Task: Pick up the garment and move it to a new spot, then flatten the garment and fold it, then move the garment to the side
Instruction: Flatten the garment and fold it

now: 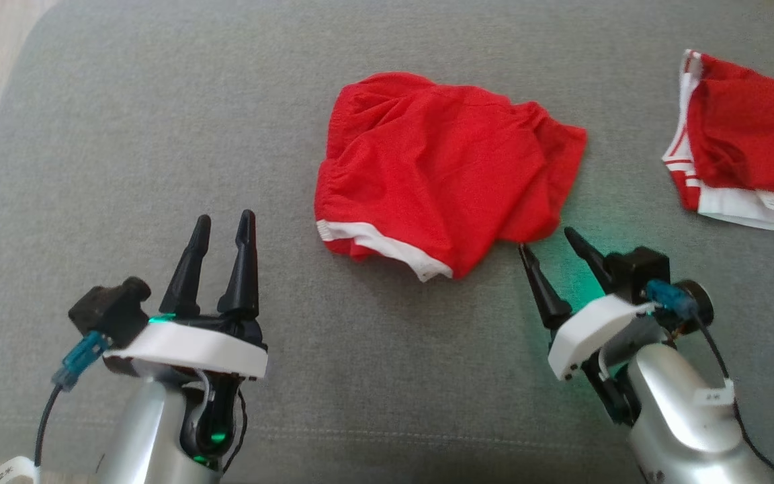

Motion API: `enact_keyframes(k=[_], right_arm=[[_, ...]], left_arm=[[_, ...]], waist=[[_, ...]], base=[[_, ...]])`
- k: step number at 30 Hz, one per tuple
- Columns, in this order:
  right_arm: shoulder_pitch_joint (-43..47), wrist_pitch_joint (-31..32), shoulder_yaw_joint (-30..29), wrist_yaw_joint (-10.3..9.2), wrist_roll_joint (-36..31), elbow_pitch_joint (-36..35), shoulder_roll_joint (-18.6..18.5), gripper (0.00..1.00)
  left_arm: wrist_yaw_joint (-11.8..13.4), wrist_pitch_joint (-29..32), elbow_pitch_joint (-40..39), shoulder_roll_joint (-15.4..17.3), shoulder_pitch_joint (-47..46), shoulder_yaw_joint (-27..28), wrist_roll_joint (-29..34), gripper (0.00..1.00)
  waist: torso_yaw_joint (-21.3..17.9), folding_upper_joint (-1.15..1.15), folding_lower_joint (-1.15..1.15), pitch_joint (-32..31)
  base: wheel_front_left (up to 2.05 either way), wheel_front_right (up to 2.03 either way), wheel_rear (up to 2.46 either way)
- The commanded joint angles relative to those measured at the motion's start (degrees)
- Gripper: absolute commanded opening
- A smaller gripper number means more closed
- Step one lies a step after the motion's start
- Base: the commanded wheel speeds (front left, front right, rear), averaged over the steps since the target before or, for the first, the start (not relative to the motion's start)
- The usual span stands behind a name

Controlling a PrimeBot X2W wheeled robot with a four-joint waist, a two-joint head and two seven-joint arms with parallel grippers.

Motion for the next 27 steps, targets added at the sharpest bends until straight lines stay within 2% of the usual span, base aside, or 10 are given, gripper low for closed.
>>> enact_keyframes(k=[1, 2, 3, 4, 18, 23, 27], right_arm=[[-1.8, -0.7, 1.2, 0.37, 0.5, -0.8, 0.6, 1.0], [-2.2, -0.9, 1.2, 0.37, 0.6, -0.2, 0.5, 1.0], [-2.6, -1.0, 1.3, 0.37, 0.8, 0.4, 0.5, 0.69], [-2.8, -1.1, 1.3, 0.37, 0.9, 1.0, 0.5, 0.0], [-4.9, -3.4, 0.5, 0.37, 0.5, 2.5, -1.3, 0.0], [-3.9, -6.2, -2.2, 0.37, -1.3, -0.9, -1.6, 0.0], [-1.7, -8.4, -6.9, 0.37, -3.8, -6.5, -0.9, 0.0]], left_arm=[[-0.2, -0.3, -1.5, 0.6, -2.6, 1.7, 0.6, 1.0], [-0.2, -0.3, -1.4, 0.6, -2.7, 1.7, 0.6, 1.0], [-0.3, -0.3, -1.4, 0.6, -2.7, 1.7, 0.6, 1.0], [-0.3, -0.3, -1.3, 0.6, -2.7, 1.7, 0.6, 1.0], [-0.3, -0.3, -1.3, 0.6, -2.8, 2.1, 0.2, 1.0], [-0.3, -0.3, -1.3, 0.6, -2.1, 2.4, 0.4, 1.0], [-0.3, -0.3, -1.7, 0.6, -1.6, 2.9, 0.5, 1.0]], waist=[[0.6, 0.0, 0.0, 0.4], [0.8, 0.0, 0.0, 0.5], [1.0, 0.0, 0.0, 0.6], [1.1, 0.0, 0.0, 0.6], [-0.2, 0.0, 0.0, -0.1], [-1.1, 0.0, 0.0, -1.4], [-1.9, 0.0, 0.0, -2.5]], base=[[0.0, 0.0, 0.0], [0.0, 0.0, 0.0], [0.0, 0.0, 0.0], [0.0, 0.0, 0.0], [0.0, 0.0, 0.0], [0.0, 0.0, 0.0], [0.0, 0.0, 0.0]])
